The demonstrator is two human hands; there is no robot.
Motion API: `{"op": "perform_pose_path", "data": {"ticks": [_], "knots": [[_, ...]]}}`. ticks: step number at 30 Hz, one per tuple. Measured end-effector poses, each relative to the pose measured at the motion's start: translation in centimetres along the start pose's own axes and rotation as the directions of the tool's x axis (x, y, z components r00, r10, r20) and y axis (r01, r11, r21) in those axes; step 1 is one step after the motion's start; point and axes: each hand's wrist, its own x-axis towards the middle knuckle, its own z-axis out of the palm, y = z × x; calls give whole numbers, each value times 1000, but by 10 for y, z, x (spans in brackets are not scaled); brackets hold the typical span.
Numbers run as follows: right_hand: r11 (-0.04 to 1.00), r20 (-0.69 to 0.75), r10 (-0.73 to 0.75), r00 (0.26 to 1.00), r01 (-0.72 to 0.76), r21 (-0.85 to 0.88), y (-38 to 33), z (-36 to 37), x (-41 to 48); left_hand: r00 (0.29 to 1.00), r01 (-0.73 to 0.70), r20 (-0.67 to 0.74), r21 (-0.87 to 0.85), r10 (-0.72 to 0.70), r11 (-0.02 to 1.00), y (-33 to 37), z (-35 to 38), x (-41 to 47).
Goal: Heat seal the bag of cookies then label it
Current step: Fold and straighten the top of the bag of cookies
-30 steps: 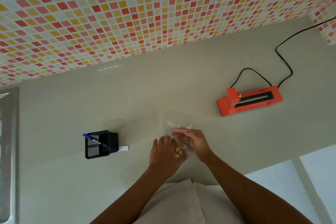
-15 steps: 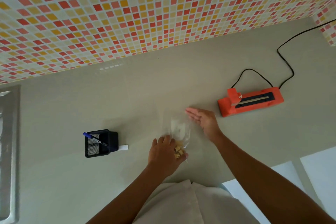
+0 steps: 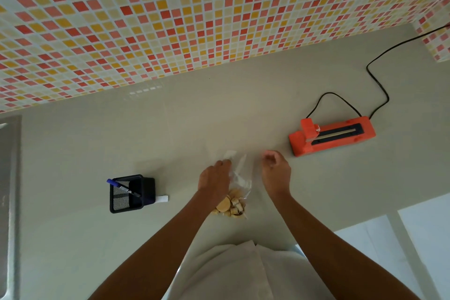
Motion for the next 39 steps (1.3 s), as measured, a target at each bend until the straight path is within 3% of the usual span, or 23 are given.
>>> {"op": "perform_pose_path", "data": {"ticks": [6,12,18,23,33,36,39], "knots": [[984,81,175,981,-172,-43,-4,-1,-16,993,93,86,-131,-83,987,-7,-11,20],[977,172,213,962,-214,-18,-11,13,-14,988,128,102,-164,-113,978,-10,-11,23],[976,349,180,920,-123,-179,-9,18,-19,970,241,47,-324,-239,915,-12,-7,17],[946,345,96,934,22,-324,-7,23,-27,950,262,-46,-427,-310,866,-12,3,9],[992,394,-1,919,51,-117,4,8,-33,935,158,-177,-564,-306,810,-12,16,-2],[998,420,8,907,18,-59,10,-1,-30,966,92,-139,-605,-219,791,-19,19,3],[1000,450,4,893,2,-12,11,-9,-25,976,77,-90,-713,-200,697,-30,15,6]]}}
